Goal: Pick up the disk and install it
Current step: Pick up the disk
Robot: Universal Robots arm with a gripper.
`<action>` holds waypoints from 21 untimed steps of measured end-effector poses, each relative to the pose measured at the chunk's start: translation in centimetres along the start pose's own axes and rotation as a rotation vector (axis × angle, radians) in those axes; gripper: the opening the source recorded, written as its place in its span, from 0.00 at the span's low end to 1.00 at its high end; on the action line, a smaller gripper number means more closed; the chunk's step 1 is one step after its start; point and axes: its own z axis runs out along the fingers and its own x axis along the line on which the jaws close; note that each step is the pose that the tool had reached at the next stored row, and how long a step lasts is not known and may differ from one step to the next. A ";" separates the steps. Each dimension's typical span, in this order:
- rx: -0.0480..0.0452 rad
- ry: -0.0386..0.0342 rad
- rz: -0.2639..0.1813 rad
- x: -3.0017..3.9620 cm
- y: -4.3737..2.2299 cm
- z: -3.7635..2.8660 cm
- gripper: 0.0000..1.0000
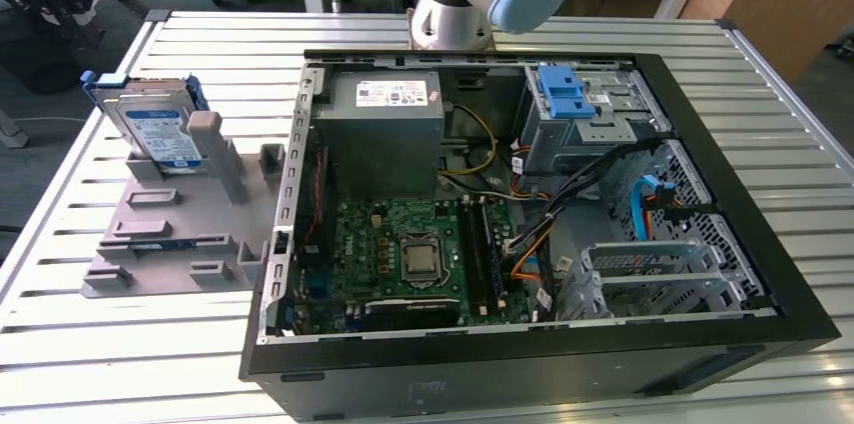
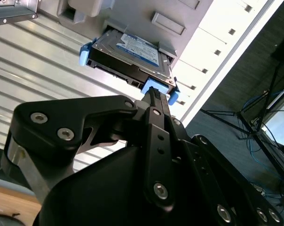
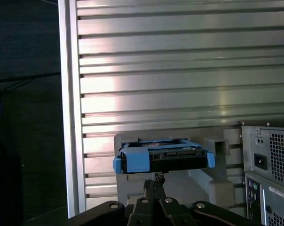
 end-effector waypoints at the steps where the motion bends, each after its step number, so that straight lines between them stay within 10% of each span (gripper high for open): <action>1: 0.0000 -0.0001 0.000 0.00 0.00 0.00 0.11; 10: -0.0003 0.0006 -0.013 0.03 0.00 0.00 0.11; 21: -0.0046 0.0091 -0.211 0.04 0.00 0.07 0.11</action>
